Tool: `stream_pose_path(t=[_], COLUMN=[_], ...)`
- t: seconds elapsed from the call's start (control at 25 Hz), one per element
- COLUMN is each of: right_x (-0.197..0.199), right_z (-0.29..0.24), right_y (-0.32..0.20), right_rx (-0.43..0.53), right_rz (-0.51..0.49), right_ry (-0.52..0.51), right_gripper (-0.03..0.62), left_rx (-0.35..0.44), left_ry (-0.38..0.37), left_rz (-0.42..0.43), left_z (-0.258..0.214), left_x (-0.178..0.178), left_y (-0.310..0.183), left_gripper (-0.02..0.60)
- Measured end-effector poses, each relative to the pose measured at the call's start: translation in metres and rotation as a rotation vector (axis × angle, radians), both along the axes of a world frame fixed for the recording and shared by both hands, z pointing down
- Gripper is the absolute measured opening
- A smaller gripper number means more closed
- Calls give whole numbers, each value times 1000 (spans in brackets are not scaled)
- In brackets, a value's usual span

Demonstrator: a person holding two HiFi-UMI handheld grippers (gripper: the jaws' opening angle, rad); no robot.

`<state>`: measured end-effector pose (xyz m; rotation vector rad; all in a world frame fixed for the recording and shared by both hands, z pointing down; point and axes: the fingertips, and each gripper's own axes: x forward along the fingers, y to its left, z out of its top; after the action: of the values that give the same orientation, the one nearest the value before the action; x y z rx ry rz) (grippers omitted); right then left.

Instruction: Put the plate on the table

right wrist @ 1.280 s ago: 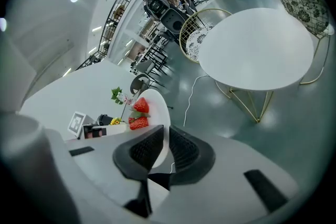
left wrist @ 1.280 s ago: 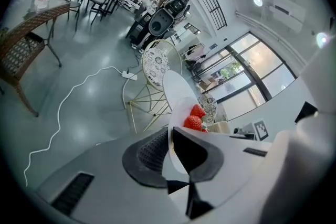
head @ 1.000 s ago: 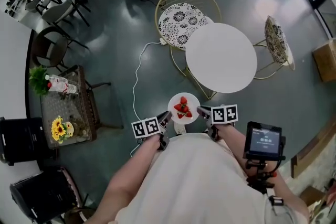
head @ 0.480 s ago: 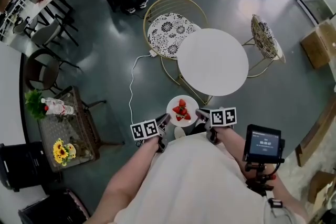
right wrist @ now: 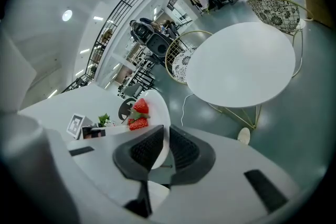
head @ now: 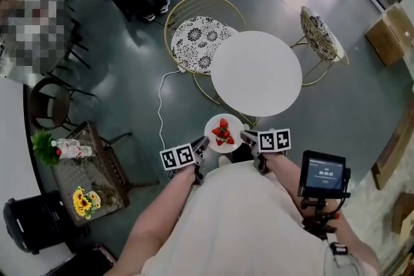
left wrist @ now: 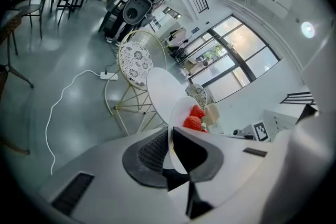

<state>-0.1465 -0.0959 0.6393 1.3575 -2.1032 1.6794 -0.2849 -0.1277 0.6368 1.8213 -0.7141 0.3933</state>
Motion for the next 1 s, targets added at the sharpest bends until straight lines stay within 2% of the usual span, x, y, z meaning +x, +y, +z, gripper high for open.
stream_pose_path(t=[0.64, 1.0], right_x=[13, 63], right_z=[-10, 14], right_y=[-17, -46], right_rx=[-18, -79], right_rz=[75, 114], right_ry=[-6, -13], right_gripper=[31, 31], left_rx=[-7, -51], left_ry=[-17, -44], left_rz=[91, 148], left_z=[-13, 10], left_x=[16, 69], left_y=[-29, -64], left_gripper=[35, 35])
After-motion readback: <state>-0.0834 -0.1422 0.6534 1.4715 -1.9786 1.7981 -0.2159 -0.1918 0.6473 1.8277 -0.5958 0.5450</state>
